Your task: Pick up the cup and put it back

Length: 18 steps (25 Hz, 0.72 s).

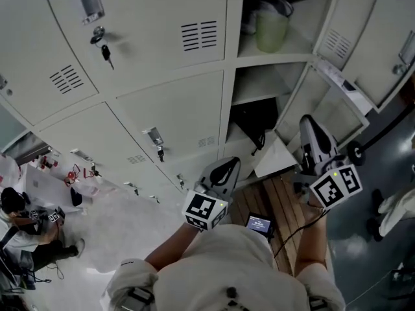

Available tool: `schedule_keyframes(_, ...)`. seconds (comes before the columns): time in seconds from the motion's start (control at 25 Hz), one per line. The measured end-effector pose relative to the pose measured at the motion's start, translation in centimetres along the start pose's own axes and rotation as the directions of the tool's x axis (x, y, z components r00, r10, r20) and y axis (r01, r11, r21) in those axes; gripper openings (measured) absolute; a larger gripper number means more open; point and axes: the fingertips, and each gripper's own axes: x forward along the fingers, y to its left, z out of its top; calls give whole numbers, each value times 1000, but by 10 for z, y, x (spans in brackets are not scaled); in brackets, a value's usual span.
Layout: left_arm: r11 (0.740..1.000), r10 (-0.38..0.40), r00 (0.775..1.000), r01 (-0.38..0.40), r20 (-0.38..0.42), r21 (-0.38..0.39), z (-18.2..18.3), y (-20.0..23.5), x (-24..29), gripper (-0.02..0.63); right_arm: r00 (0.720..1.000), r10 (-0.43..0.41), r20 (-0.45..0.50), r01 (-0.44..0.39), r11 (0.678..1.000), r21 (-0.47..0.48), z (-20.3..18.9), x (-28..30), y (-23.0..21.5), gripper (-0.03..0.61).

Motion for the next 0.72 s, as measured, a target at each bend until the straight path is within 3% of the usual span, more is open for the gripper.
schedule_keyframes(0.12, 999, 36, 999, -36, -13, 2, -8, -3, -7, 9, 999, -3, -49, 7, 997, 80, -37, -23, 1, 25)
schedule_keyframes(0.28, 996, 87, 996, -87, -27, 3, -21, -19, -23, 9, 988, -15, -151, 29, 996, 85, -84, -71, 16, 25)
schedule_keyframes(0.44, 994, 111, 993, -111, -49, 14, -33, -64, -46, 9, 972, -19, -236, 44, 994, 100, -116, -135, 28, 25)
schedule_keyframes(0.72, 986, 163, 977, -164, -140, 4, -74, -143, -115, 9, 952, 20, -305, 57, 969, 240, -167, -223, 49, 25)
